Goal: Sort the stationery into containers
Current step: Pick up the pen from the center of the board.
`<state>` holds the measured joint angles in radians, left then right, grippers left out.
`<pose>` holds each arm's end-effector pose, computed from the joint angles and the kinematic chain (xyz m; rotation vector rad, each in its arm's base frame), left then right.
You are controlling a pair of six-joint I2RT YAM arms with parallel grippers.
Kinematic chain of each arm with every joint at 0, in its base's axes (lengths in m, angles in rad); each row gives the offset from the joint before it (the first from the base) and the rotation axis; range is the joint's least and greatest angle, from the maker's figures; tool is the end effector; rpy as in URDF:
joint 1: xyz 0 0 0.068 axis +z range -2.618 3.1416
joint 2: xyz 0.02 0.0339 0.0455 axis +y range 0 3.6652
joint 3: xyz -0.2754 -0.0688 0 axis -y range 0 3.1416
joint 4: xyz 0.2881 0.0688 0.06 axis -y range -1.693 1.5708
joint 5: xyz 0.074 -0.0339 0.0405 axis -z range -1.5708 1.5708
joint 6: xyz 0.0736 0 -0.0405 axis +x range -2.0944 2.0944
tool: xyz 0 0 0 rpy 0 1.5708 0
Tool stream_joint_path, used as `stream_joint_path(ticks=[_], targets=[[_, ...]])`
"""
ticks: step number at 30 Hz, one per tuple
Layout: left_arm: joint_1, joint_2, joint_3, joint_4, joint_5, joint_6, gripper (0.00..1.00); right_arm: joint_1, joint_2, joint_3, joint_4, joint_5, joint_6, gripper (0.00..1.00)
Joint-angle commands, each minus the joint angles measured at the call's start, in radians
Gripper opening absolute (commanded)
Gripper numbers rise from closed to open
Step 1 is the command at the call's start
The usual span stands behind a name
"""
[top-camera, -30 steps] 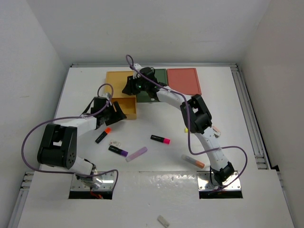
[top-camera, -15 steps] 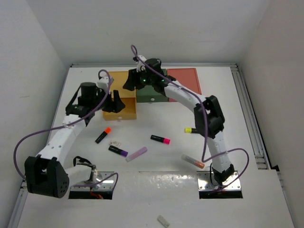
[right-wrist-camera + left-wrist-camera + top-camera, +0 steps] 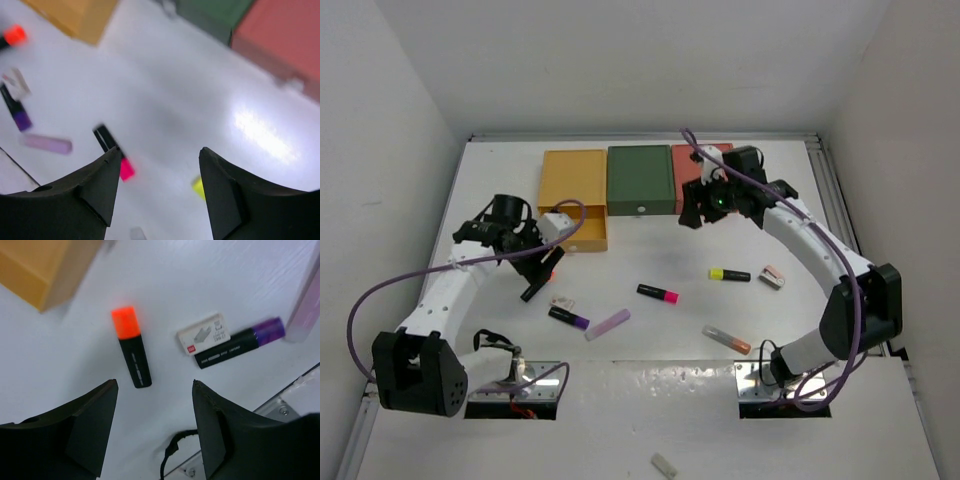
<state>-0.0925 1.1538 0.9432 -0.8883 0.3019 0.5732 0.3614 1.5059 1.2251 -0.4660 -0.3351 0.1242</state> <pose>0.2651 -0.0466 0.2352 0.9411 2.4306 -0.2357 0.3664 0.1644 0.2686 -0.4494 2.3073 0.6312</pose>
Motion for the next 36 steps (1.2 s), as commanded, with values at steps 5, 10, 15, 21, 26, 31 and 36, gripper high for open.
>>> stream_joint_path(ticks=[5, 10, 15, 21, 26, 31, 36], targets=[[0.008, 0.085, -0.115, 0.095, -0.171, 0.057, 0.67, -0.062, -0.107, -0.153, -0.042, 0.019, -0.084, 0.62], [0.010, 0.177, -0.130, 0.156, -0.201, 0.056, 0.65, -0.068, -0.102, -0.164, -0.049, 0.001, -0.083, 0.63], [0.011, 0.237, -0.133, 0.218, -0.193, 0.045, 0.62, -0.073, -0.087, -0.161, -0.054, -0.008, -0.086, 0.62], [0.016, 0.313, -0.138, 0.264, -0.179, 0.033, 0.56, -0.087, -0.078, -0.150, -0.066, -0.013, -0.092, 0.62], [0.017, 0.368, -0.135, 0.273, -0.164, 0.027, 0.47, -0.105, -0.078, -0.145, -0.066, -0.022, -0.097, 0.62], [0.019, 0.382, -0.156, 0.276, -0.165, 0.030, 0.34, -0.121, -0.073, -0.125, -0.065, -0.036, -0.095, 0.62], [0.019, 0.316, -0.146, 0.213, -0.138, 0.068, 0.15, -0.134, -0.075, -0.131, -0.079, -0.047, -0.112, 0.62]])
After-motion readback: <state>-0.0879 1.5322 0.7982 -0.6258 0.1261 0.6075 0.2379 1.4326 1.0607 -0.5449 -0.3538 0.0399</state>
